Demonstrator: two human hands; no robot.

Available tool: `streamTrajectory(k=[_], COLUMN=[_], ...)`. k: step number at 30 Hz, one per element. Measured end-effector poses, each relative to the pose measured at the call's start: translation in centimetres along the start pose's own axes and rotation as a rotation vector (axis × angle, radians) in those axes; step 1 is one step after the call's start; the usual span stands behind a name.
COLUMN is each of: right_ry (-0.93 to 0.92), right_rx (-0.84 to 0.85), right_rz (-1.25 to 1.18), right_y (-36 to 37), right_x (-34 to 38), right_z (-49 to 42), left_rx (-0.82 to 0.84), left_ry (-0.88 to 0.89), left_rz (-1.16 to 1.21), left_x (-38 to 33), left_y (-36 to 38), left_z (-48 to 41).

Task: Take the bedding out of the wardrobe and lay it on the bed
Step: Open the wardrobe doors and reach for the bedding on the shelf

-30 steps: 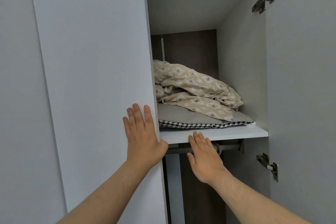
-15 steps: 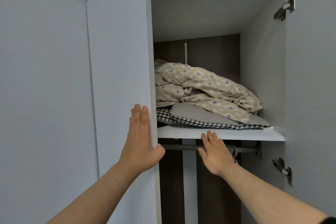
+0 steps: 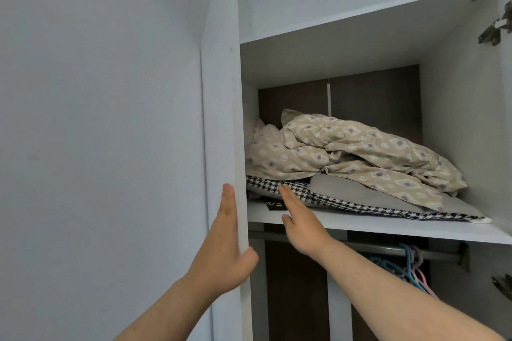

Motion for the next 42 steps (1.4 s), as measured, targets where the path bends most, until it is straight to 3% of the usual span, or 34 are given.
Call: streamTrajectory(k=[11,16,23,33,42], right_ry=[-0.148,-0.186,-0.235,-0.225,-0.185], right_rx=[0.063,0.117,0.179,0.204,0.186], right_rz=[-0.121,-0.064,0.014,0.037,0.023], right_y=[6.0,7.7,10.5,12.2,10.1], right_x=[10.7,13.6,17.7,19.0,17.9], right_z=[-5.1,-5.9,-7.8,-8.7,-8.4], left_rx=[0.03,-0.037,-0.097,-0.133,-0.116], left_ry=[-0.065,-0.133,-0.304,-0.443,-0.472], left_rz=[0.035,0.194,0.219,0.271,0.07], left_x=[3.7,5.8,8.8,9.6,9.0], left_y=[-6.5,-10.1,-13.7,-15.9,-16.8], left_z=[2.6,4.4,5.6,6.2,7.2])
Point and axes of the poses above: each hand's wrist, its own z-axis away from the middle knuckle, its own y-axis out of the palm, x = y × z, the point moved 2 cm from there along -z, towards the middle knuckle, and after that the axes turned 5 degrees about -z, right-handed, at the moved point
